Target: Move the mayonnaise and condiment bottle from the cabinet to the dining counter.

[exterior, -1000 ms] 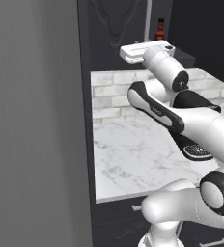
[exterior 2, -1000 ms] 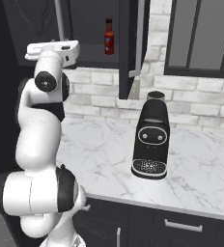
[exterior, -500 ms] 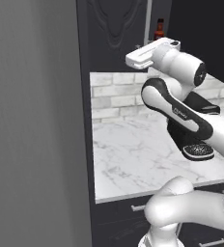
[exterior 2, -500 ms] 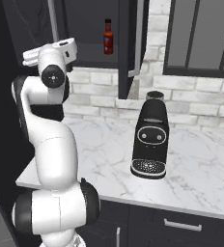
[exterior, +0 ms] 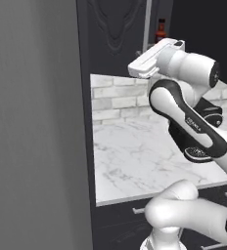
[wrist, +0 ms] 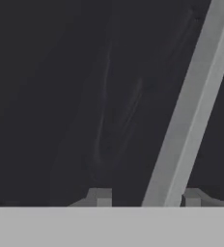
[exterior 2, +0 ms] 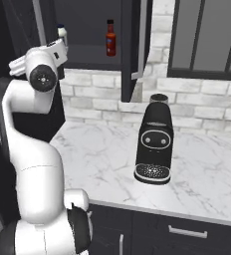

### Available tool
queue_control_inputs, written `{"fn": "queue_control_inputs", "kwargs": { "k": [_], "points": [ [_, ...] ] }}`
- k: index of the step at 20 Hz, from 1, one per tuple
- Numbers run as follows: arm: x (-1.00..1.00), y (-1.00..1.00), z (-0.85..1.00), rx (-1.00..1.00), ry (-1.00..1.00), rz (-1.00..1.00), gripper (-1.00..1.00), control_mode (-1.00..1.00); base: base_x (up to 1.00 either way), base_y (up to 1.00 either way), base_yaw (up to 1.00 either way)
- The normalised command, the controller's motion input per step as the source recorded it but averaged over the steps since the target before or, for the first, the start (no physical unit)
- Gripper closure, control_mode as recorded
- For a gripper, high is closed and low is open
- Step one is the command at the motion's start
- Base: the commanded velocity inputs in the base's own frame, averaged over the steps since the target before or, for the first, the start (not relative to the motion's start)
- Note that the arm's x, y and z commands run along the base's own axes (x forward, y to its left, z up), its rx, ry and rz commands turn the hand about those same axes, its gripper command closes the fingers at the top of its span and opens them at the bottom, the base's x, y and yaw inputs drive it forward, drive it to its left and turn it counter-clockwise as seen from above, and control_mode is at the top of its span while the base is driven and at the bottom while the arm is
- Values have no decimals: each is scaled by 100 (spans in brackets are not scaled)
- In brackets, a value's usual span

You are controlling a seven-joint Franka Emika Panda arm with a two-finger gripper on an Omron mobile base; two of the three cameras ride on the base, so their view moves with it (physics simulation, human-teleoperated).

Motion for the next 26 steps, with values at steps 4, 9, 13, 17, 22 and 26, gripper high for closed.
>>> {"fn": "queue_control_inputs", "kwargs": {
  "k": [4,9,13,17,22,26],
  "points": [
    [-99,100,30,-14,0,2,100,-100,0,0,0],
    [-95,97,30,-11,0,1,100,-100,0,0,0],
    [-76,89,28,-10,0,0,-100,-100,0,0,0],
    [-81,21,24,-6,-1,0,-100,-100,0,0,0],
    [-100,-89,27,1,0,0,-100,-100,0,0,0],
    [-100,-100,30,7,-1,0,-100,-100,0,0,0]
  ]
}}
